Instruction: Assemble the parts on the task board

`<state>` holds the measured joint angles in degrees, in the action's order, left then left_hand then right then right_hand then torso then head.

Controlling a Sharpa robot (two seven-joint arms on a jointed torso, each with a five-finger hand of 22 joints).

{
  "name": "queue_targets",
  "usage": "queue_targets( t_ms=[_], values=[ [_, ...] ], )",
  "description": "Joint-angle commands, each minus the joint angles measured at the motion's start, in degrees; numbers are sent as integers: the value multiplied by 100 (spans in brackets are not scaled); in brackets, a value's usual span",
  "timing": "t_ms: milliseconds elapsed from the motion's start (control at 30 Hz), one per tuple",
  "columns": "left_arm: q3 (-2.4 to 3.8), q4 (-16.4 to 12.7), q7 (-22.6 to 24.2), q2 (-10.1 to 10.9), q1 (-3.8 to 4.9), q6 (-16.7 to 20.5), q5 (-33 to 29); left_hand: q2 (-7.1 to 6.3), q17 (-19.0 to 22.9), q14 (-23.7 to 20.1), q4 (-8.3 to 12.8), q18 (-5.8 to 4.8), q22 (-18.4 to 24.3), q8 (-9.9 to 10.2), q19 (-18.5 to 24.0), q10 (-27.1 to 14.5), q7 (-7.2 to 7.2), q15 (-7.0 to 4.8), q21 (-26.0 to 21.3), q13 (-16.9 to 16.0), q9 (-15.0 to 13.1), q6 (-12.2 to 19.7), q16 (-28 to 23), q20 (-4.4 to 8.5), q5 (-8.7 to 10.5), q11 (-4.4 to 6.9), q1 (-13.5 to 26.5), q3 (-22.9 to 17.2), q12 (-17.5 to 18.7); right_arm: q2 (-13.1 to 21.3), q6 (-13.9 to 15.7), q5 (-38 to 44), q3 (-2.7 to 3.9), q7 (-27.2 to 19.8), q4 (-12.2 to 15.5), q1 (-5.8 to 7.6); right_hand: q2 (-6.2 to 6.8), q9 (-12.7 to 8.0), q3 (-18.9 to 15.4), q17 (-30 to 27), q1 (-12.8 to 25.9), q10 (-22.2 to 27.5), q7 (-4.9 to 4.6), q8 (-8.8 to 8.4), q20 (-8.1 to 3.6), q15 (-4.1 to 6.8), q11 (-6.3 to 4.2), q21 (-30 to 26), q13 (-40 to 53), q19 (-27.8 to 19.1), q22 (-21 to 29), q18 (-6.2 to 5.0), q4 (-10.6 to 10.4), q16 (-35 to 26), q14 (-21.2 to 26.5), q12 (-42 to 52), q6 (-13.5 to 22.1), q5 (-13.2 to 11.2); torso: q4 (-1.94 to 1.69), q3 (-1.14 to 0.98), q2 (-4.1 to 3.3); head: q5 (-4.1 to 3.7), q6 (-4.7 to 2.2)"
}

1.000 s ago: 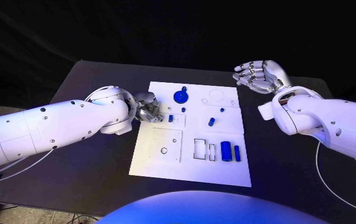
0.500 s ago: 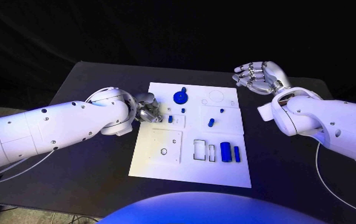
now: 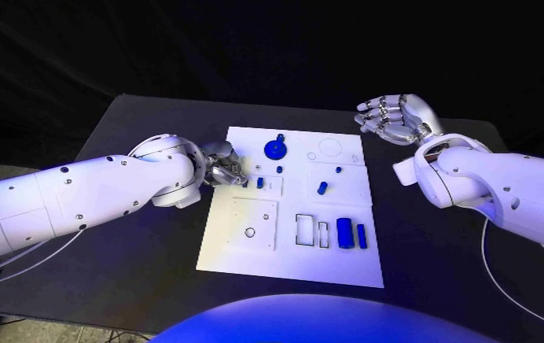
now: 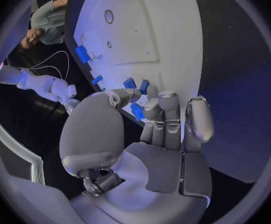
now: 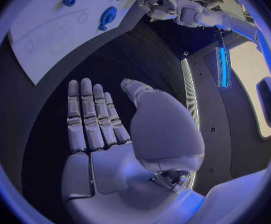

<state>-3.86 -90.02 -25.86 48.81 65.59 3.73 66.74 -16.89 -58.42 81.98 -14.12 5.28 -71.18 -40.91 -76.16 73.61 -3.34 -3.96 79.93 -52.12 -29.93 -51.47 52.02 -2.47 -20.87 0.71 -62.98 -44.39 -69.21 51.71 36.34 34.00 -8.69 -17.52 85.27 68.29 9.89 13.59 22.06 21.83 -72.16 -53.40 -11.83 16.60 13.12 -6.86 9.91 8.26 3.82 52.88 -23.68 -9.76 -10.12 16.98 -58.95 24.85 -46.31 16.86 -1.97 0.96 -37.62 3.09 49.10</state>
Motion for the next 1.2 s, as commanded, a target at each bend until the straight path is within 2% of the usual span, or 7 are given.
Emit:
queue_targets(
  t_ms=[33, 333, 733, 900, 1067, 1167, 1200],
  values=[
    [-1, 3, -36, -1, -5, 73, -114, 16, -5, 4, -63, -68, 7, 32, -25, 11, 9, -9, -41, -7, 17, -53, 22, -4, -10, 19, 88, 132, -23, 1, -60, 16, 1, -57, 6, -4, -7, -7, -30, -5, 67, 26, -196, -32, 42, -30, 10, -27, -8, -16, 7, -58, 8, -25, -2, -17, -10, 22, -2, 2, 0, -1, 5],
    [0, 18, -35, 6, -5, 85, -152, 165, -10, 5, -270, -71, 7, 41, -48, 23, 19, -15, -59, -26, 95, -114, 25, 4, -29, 24, 267, 1073, -30, -2, -83, 6, 1, -52, 3, -6, -18, -11, -37, -6, 84, 37, -200, -36, 46, -35, 15, -41, -9, -24, 22, -57, -7, -43, 6, -19, -4, 37, 5, 1, -1, 6, 12],
    [16, 17, -40, 39, -5, 137, -185, 379, -14, 6, -279, -66, 24, 79, -44, 21, 11, -9, -78, -28, 167, -136, 26, 2, -44, 15, 468, 1630, -27, 11, -106, -19, 1, -31, 5, -7, -49, -16, -70, -6, 152, 56, -209, -40, 56, -45, 24, -71, -8, -32, 58, -58, -65, -85, 13, -17, 4, 42, -5, 4, -4, -17, -4],
    [73, -18, 126, 101, -2, 358, -438, 427, -10, 4, -277, -55, 73, 95, -10, -6, 2, -6, -108, 20, 180, -108, 20, 2, -51, 10, 500, 1681, 2, 13, -107, -23, 1, -32, 3, -9, -50, -16, -71, -6, 154, 57, -209, -40, 57, -45, 25, -72, -8, -32, 59, -58, -68, -86, 13, -16, 4, 42, -5, 9, -5, -38, -29],
    [152, 17, 691, 117, 34, 652, -884, 435, 186, -167, -268, 109, 826, 152, 550, -817, -204, 144, -627, 1045, 191, 379, -261, -85, -25, -169, 464, 1954, 656, 6, -109, -25, 1, -33, -4, -11, -51, -17, -72, -6, 156, 57, -209, -41, 57, -45, 25, -73, -8, -32, 61, -58, -69, -87, 12, -16, 5, 43, 1, 7, -3, -47, -50],
    [176, 71, 1077, 87, 79, 725, -976, 417, 147, -152, -260, 125, 905, 120, 589, -963, -233, 164, -699, 1161, 173, 508, -209, -115, -21, -204, 357, 2025, 703, 4, -113, -26, 1, -31, -7, -12, -53, -17, -72, -6, 156, 58, -209, -41, 57, -46, 25, -74, -8, -32, 63, -58, -70, -89, 12, -16, 5, 44, 2, 7, -6, -67, -67],
    [180, 84, 1183, 75, 89, 743, -973, 401, 202, -197, -269, 184, 1185, 107, 790, -1181, -256, 184, -901, 1418, 167, 563, -285, -131, -23, -226, 260, 2046, 871, 4, -116, -27, 1, -29, -8, -12, -54, -17, -73, -6, 155, 59, -209, -41, 58, -46, 24, -75, -8, -32, 64, -58, -70, -90, 12, -16, 5, 45, 4, 8, -7, -74, -73]
  ],
)
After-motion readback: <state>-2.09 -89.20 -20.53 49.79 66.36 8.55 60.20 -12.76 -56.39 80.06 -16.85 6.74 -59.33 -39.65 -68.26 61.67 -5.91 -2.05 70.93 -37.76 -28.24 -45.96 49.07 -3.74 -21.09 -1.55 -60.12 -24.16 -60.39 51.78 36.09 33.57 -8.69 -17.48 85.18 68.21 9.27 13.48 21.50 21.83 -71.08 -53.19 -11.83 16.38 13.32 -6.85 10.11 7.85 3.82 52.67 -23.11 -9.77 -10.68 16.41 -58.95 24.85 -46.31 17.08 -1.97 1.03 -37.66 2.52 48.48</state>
